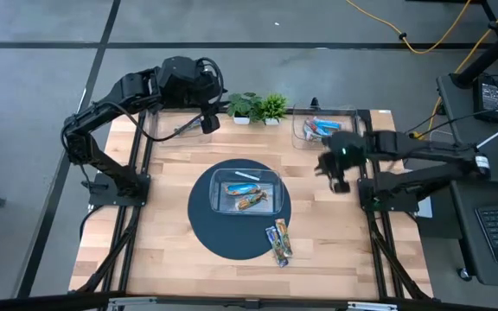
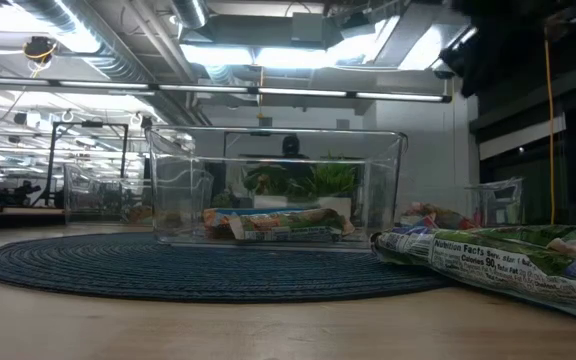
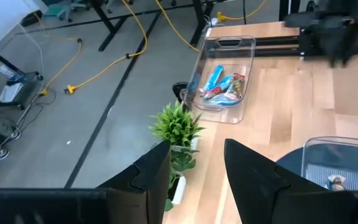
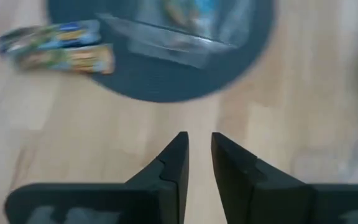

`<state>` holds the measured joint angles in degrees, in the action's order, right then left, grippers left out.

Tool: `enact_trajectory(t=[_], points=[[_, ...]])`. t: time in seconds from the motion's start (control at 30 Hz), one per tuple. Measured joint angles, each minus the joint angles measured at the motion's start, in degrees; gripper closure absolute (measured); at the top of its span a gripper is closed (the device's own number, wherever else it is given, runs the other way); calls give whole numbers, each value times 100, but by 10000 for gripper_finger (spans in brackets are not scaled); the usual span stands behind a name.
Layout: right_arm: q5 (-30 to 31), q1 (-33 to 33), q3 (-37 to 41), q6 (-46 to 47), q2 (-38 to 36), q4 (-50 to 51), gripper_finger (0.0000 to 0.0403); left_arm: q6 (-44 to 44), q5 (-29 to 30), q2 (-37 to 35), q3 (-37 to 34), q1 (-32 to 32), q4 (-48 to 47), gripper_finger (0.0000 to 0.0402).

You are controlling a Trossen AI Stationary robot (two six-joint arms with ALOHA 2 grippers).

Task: Pick and place Granola Bars by type
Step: Put the yellow granola bar into the bottom transparent bin

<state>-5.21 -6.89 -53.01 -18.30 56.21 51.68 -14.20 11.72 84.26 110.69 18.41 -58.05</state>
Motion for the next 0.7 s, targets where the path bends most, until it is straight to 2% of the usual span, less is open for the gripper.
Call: enact_trajectory(t=[0.17,0.23,0.5,0.7], points=[[244,1371,-2,41,157,-210,332,-185,-125,-26,7,2,-2,258],[245,1763,-2,367,355,-452,332,-213,-215,-21,7,1,-2,258],[262,2416,-4,3278,1292,-2115,332,-249,-698,-21,7,0,-4,258],[266,2690,-4,5474,1981,-2860,332,-504,-1157,-21,7,1,-8,258]])
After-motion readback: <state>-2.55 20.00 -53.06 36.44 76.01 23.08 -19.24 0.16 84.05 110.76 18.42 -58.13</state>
